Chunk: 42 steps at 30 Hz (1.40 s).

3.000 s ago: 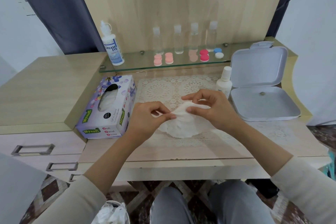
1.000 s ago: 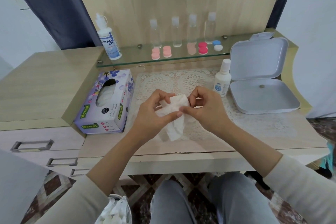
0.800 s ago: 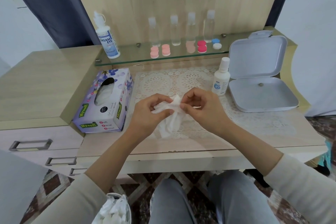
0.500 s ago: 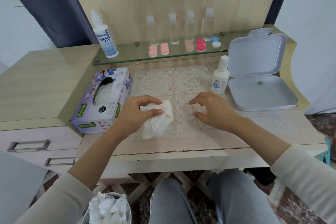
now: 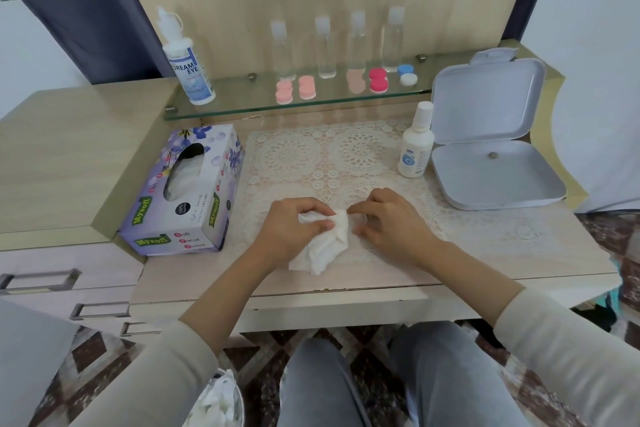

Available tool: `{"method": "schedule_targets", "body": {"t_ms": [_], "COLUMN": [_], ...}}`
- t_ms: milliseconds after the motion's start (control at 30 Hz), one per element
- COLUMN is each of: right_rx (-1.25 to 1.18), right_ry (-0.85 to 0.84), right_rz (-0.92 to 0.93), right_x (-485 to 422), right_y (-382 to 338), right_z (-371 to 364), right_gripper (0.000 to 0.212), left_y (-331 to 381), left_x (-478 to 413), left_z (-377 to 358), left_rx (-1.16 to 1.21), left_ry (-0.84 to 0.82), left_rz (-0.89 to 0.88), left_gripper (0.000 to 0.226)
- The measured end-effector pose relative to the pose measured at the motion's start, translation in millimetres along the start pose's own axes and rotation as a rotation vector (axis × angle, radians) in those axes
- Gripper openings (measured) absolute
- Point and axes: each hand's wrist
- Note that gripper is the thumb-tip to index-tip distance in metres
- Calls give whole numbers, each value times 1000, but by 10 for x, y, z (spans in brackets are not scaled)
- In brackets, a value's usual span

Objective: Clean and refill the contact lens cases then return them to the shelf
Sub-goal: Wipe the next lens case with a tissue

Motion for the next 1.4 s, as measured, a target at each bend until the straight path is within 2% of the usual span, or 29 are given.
{"method": "schedule_targets", "body": {"t_ms": [67, 167, 300, 500, 667, 967, 1267, 1400], "right_rx": [-28, -76, -99, -116, -131, -130, -122, -106], "right_ry": [21, 51, 110, 154, 168, 176, 187, 191], "right_rz": [-16, -12, 7, 33, 24, 35, 61, 64], "right_x": [30, 60, 114, 149, 152, 153, 150, 157], "right_y": [0, -3, 21, 52, 75, 98, 103, 97], "right_z": [-13, -36, -98, -163, -180, -199, -216, -217], "right_gripper": [27, 25, 24, 26, 26, 30, 30, 30], "left_y": [-35, -119, -217, -312, -386, -403, -374, -419], "left_x": [-11, -25, -8, -30, 71, 26, 56, 36], "left_z": [-57, -88, -98, -107, -123, -215, -248, -218], "left_rx": [-71, -226, -397, -522, -581, -488, -610, -575], "left_ry": [17, 69, 131, 184, 108, 199, 261, 214], "left_rz": [-49, -337, -678, -923, -880, -813, -854, -879], "left_gripper": [14, 8, 18, 18, 34, 16, 17, 17]}}
Point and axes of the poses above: each hand's wrist, its own x-axis away from the middle knuckle, its own z-axis out of the back of the hand, y = z × x, and after that the axes turned 11 degrees about y, right-handed
